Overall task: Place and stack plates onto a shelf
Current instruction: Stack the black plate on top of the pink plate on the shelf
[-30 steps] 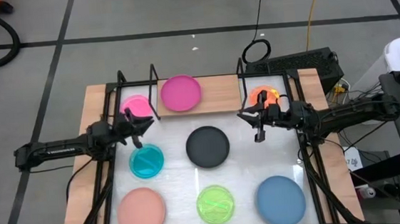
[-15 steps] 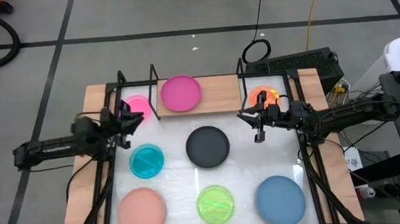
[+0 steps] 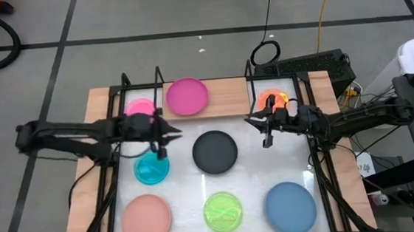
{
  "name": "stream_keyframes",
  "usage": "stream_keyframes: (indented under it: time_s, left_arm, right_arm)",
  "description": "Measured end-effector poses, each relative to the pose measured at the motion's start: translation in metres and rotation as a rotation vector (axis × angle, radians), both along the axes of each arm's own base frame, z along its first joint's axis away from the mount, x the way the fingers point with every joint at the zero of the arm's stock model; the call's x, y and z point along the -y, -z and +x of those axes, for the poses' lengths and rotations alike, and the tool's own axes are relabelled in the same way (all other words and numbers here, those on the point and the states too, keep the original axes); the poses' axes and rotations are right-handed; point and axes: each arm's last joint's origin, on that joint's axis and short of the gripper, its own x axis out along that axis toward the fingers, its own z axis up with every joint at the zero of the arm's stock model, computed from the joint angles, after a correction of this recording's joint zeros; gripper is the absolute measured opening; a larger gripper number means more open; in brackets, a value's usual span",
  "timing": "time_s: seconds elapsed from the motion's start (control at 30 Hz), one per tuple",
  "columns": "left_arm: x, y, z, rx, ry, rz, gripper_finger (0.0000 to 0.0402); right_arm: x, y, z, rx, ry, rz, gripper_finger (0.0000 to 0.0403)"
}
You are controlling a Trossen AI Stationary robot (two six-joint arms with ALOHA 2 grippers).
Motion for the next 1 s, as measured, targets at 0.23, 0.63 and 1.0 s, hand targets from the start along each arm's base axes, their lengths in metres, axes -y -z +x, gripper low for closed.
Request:
stream_keyframes:
  time_s: [0.23,0.63,1.0]
  left_arm:
    - [0.026,0.003,0.038,-0.248,0.091,0.137,0.0083]
    - [0.067,0.022,0.069,-0.469,0.146,0.153,0.0083]
    - [0.106,0.065,0.098,-0.452,0.317,0.262,0.0083]
  right_arm:
    - [0.0,0.001,0.0,-0.012,-0.004,0.013,0.0061]
    - [0.0,0.002,0.0,-0.015,-0.006,0.014,0.0061]
    - [0.0,0.001,0.0,-0.007,-0.006,0.012,0.0061]
